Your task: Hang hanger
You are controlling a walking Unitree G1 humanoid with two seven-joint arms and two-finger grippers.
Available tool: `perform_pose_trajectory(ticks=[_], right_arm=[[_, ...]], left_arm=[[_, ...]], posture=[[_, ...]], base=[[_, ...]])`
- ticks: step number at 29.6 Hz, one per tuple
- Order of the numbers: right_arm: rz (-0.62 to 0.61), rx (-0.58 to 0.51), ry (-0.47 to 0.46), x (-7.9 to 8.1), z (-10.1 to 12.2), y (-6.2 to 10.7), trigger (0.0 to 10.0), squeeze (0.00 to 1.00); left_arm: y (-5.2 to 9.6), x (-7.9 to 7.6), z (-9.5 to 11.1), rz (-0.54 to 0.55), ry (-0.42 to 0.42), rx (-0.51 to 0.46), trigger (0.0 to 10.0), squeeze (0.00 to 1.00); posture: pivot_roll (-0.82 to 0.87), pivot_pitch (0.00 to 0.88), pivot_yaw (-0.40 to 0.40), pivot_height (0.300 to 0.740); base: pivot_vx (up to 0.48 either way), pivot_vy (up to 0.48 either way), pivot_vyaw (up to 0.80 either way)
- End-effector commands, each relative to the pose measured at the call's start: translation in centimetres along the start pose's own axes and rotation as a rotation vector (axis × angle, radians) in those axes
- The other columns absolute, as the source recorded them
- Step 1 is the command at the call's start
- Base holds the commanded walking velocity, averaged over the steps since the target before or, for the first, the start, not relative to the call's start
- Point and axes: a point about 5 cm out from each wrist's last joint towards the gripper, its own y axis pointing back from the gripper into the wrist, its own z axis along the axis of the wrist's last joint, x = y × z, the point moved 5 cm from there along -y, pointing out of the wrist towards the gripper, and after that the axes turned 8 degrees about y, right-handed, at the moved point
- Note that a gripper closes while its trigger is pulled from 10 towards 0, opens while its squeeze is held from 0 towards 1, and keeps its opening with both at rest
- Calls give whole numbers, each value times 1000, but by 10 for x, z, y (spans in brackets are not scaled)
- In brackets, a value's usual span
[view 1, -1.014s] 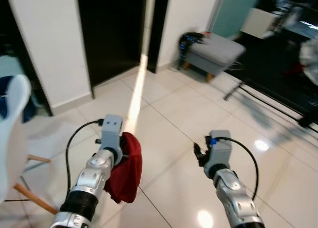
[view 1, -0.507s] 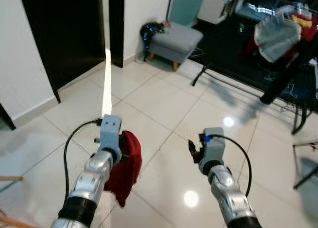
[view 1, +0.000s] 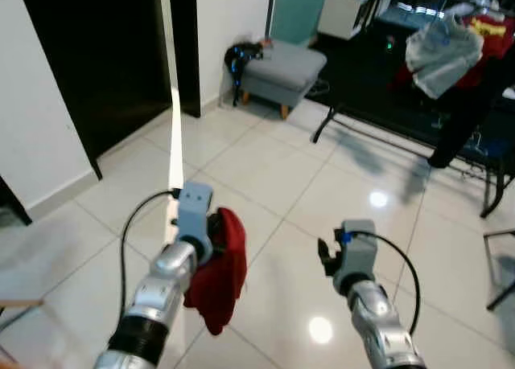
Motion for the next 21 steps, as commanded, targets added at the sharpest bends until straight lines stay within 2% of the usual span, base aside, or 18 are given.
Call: perform_pose_trajectory(ticks=[1, 4, 15, 21], right_arm=[[-4, 1, -16, 0, -2, 1, 10000, 0], [-7, -2, -19, 0, -2, 1, 10000, 0], [-20, -17, -30, -2, 1, 1, 10000, 0], [-20, -20, -26, -2, 1, 1, 10000, 0]], left_arm=[[2, 1, -1, 0, 8, -8, 10000, 0], [2, 1, -1, -1, 7, -8, 10000, 0], [0, 2, 1, -4, 8, -15, 10000, 0], [0, 2, 0, -5, 10, -12, 10000, 0]], posture=[[4, 126, -59, 740], [5, 125, -58, 740], [5, 129, -54, 740], [4, 128, -50, 740]], base=[[375, 0, 0], [375, 0, -404], [376, 0, -800], [374, 0, 0]])
